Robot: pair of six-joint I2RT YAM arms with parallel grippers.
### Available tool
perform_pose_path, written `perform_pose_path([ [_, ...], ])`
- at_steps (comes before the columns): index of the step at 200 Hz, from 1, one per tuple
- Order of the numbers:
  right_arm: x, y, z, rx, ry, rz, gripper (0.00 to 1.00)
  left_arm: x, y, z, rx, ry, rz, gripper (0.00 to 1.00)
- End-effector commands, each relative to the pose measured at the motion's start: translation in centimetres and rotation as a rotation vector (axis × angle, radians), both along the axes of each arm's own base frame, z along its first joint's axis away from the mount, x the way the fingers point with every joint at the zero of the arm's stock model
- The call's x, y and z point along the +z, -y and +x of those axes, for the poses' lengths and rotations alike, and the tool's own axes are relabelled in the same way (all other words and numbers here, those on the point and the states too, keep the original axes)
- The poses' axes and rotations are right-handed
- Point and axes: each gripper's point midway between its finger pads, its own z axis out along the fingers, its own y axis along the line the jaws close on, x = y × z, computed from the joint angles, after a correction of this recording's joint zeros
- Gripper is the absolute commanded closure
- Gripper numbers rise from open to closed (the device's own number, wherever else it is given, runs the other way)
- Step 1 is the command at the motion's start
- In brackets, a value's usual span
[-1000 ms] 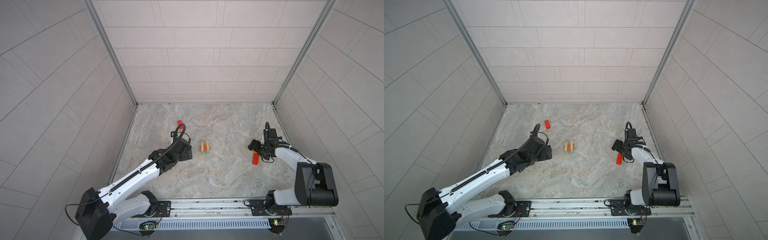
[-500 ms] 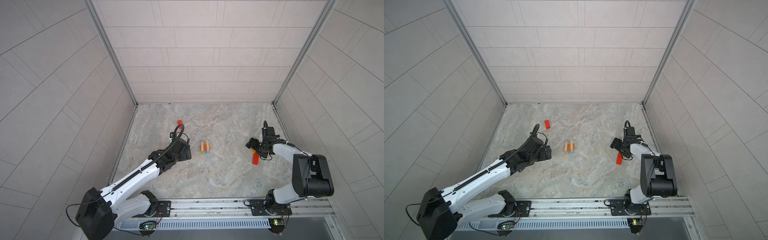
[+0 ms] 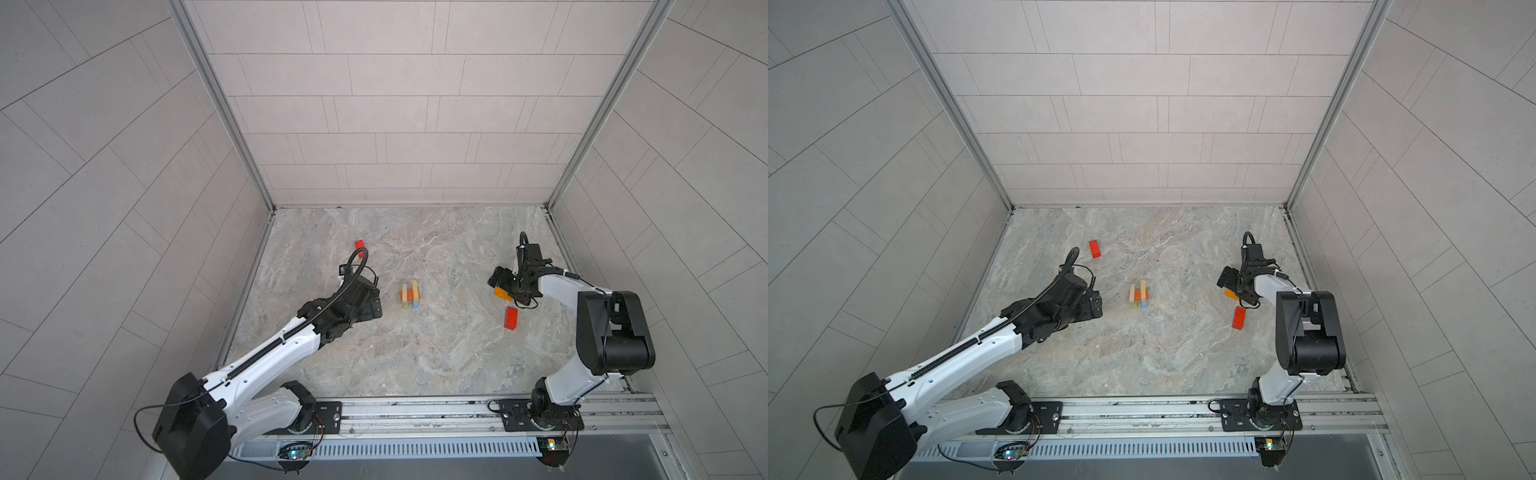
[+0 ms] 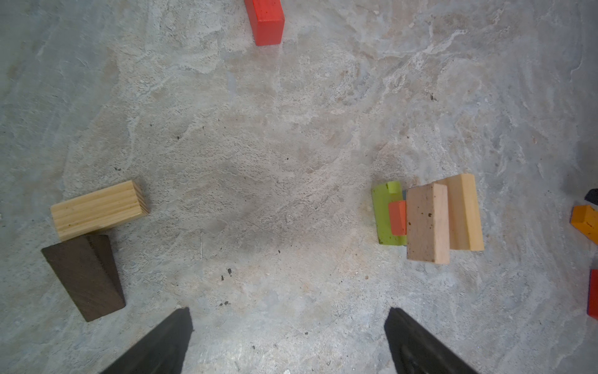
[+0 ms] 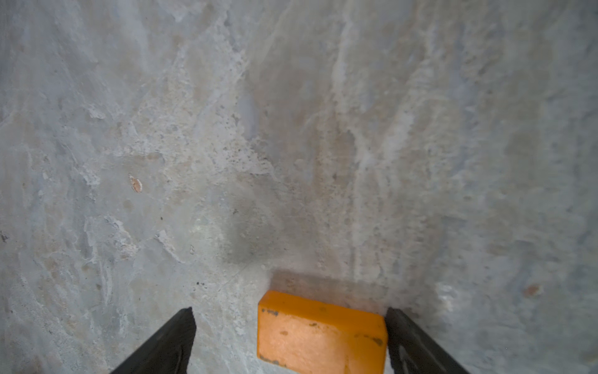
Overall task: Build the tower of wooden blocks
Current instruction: 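Lower the right gripper onto the loose orange block and close, then lift the orange block with the right gripper and carry it toward the stack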
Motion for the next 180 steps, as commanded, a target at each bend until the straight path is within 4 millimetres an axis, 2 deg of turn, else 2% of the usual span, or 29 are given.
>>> perform_pose_path([
  [1, -1.4, -0.6, -0.9, 0.029, -0.083, -0.054, 0.08, -0.3, -0.9, -0.2, 0.027, 0.000, 0.017, 0.00],
  [31, -1.0, -0.5, -0.3, 0.051, -0.091, -0.103, 0.07, -0.2, -1.4, -0.6, 0.035, 0.006, 0.020, 0.00],
  [63, -0.6, -0.2, -1.0, 0.099, -0.117, -0.174, 0.08, -0.2, -1.6, -0.6, 0.038, 0.007, 0.018, 0.00],
  [110, -0.9, 0.1, -2.4, 0.133, -0.153, -0.228, 0.20, -0.3, -1.1, -0.4, 0.030, 0.005, 0.007, 0.00],
  [180, -1.6, 0.0, -2.4, 0.132, -0.171, -0.234, 0.35, -0.3, -1.2, -0.4, 0.031, 0.004, 0.006, 0.00],
])
